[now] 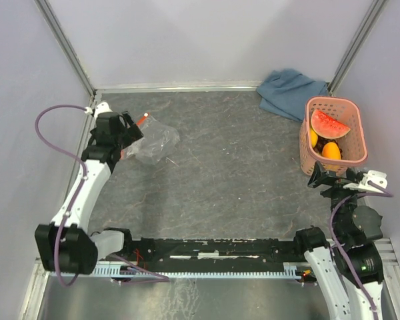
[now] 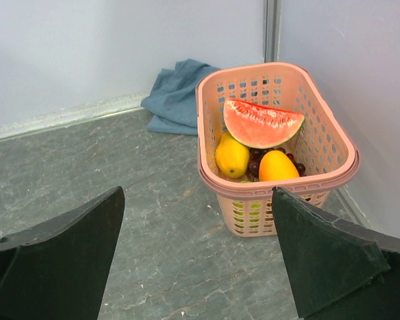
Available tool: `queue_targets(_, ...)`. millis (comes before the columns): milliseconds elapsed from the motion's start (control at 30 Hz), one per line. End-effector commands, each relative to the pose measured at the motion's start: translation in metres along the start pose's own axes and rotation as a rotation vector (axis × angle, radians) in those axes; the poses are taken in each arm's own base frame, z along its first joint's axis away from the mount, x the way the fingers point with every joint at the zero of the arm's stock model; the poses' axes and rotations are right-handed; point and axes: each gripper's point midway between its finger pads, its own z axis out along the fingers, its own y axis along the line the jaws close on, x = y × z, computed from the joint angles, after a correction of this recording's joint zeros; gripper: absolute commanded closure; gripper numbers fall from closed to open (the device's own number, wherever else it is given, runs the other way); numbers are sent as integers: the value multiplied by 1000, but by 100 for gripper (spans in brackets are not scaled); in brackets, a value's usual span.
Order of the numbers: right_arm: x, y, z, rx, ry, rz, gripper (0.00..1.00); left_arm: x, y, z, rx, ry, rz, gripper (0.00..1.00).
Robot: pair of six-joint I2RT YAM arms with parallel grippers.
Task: Place the food in the zip-top bag and seal the zipper
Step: Pick up the zipper food storage bag at the center of the board.
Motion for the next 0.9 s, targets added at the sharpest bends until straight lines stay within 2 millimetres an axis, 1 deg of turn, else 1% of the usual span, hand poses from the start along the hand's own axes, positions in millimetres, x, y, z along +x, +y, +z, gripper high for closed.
queue_targets(0,-11,0,-3,-10,-55,-2,1,-32,0,24,15,10,-4,0)
queue_targets(133,-12,-1,-6,-13,-70,-5,1,-40,14,54,18,99,13,1)
queue_targets(167,-12,-1,-7,-15,-72,-6,1,-46,17,61,32,113,-2,1)
queue_targets(267,-12,-1,-7,-20,-76,-5,1,-47,24,84,73,166,-32,2)
queue_targets(300,-13,0,-7,-23,-78,-4,1,-44,29,94,81,190,-39,2)
queue_targets(333,-12,0,-7,-26,-78,-4,1,-34,30,107,113,241,-57,2)
queue_targets(400,-13,0,-9,-30,-83,-5,1,-20,39,127,145,318,-81,5)
queue_targets(500,-13,-1,-11,-28,-91,-4,1,-3,48,148,169,407,-89,9)
queue_targets(567,-13,-1,-11,-31,-90,-6,1,1,50,155,203,434,-107,12)
queue_targets(667,-13,1,-11,-39,-88,-8,1,4,45,159,250,445,-115,14)
queue_targets(867,-12,1,-10,-40,-84,-11,1,22,37,166,319,503,-141,26)
